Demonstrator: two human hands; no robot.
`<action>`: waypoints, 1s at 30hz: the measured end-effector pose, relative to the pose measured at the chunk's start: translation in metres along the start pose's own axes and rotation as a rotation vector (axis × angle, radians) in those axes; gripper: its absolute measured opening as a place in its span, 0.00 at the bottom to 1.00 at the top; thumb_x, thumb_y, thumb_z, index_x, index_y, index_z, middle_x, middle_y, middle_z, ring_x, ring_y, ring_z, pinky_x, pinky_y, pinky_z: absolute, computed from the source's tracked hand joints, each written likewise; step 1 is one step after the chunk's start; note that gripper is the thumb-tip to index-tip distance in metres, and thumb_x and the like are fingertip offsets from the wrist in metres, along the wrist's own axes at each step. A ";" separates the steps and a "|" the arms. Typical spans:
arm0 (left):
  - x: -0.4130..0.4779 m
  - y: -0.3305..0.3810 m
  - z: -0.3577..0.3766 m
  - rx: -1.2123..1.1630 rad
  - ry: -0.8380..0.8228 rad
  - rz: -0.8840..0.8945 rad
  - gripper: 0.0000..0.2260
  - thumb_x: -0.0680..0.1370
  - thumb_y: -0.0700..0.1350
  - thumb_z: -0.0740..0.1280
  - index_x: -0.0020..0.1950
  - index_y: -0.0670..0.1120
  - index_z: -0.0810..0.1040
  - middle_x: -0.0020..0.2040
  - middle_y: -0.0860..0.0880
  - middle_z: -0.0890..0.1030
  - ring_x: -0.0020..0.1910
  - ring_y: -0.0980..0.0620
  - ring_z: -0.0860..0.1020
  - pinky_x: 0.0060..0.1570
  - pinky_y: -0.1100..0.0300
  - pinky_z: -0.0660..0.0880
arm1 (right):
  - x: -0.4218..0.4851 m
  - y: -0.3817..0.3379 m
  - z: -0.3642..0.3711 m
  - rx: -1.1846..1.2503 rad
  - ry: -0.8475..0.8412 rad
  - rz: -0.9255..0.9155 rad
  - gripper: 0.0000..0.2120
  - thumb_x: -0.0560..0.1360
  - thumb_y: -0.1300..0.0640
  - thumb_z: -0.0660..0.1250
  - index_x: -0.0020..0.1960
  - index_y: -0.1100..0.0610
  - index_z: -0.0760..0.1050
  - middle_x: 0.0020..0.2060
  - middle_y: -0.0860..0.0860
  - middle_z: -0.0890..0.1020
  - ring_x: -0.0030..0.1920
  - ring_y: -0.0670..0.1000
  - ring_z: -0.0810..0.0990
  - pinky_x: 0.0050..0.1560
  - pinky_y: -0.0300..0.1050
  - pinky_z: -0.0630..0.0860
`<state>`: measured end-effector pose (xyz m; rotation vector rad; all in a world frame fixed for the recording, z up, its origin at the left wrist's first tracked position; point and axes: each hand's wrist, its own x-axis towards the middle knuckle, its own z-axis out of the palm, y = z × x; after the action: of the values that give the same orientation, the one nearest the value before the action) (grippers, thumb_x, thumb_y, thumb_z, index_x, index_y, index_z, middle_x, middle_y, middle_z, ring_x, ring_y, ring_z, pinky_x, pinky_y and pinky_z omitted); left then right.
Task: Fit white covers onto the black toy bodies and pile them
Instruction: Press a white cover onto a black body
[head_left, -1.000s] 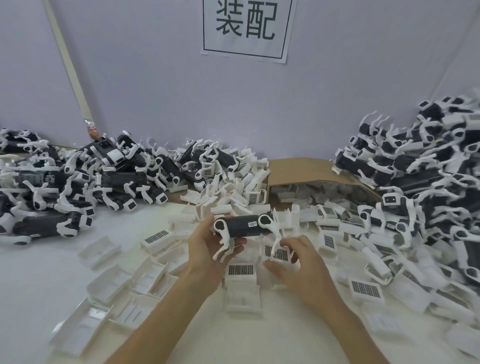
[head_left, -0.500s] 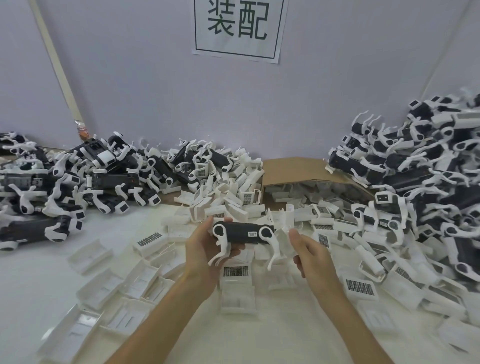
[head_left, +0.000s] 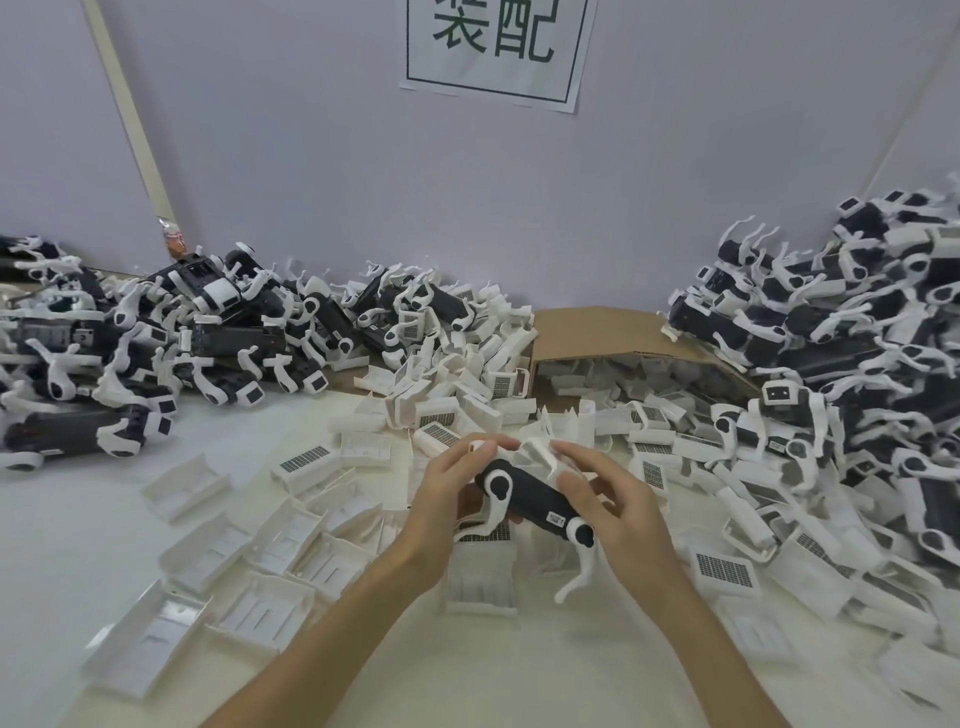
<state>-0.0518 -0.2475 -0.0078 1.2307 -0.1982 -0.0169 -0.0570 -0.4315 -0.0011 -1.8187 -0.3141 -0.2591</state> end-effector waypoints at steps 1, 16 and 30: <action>0.000 0.000 0.000 0.002 -0.008 -0.006 0.20 0.74 0.54 0.66 0.57 0.42 0.81 0.41 0.41 0.81 0.40 0.42 0.82 0.38 0.52 0.81 | -0.001 -0.001 0.000 0.032 -0.036 0.000 0.10 0.76 0.46 0.71 0.57 0.42 0.83 0.53 0.45 0.84 0.48 0.47 0.82 0.45 0.38 0.79; 0.001 -0.002 -0.001 0.078 -0.076 -0.021 0.15 0.75 0.54 0.66 0.53 0.44 0.81 0.42 0.43 0.82 0.41 0.42 0.83 0.40 0.51 0.80 | -0.001 0.001 -0.001 -0.108 0.035 -0.062 0.07 0.70 0.44 0.69 0.45 0.43 0.82 0.39 0.43 0.82 0.40 0.49 0.79 0.42 0.40 0.75; 0.001 0.002 -0.003 0.066 -0.079 -0.074 0.21 0.73 0.55 0.66 0.55 0.40 0.80 0.40 0.46 0.81 0.40 0.46 0.84 0.41 0.52 0.81 | 0.000 0.000 -0.013 0.030 0.066 -0.150 0.02 0.74 0.54 0.71 0.44 0.51 0.82 0.36 0.53 0.81 0.38 0.56 0.80 0.41 0.51 0.77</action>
<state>-0.0509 -0.2439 -0.0068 1.3041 -0.2233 -0.1241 -0.0573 -0.4436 0.0022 -1.7554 -0.4062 -0.4163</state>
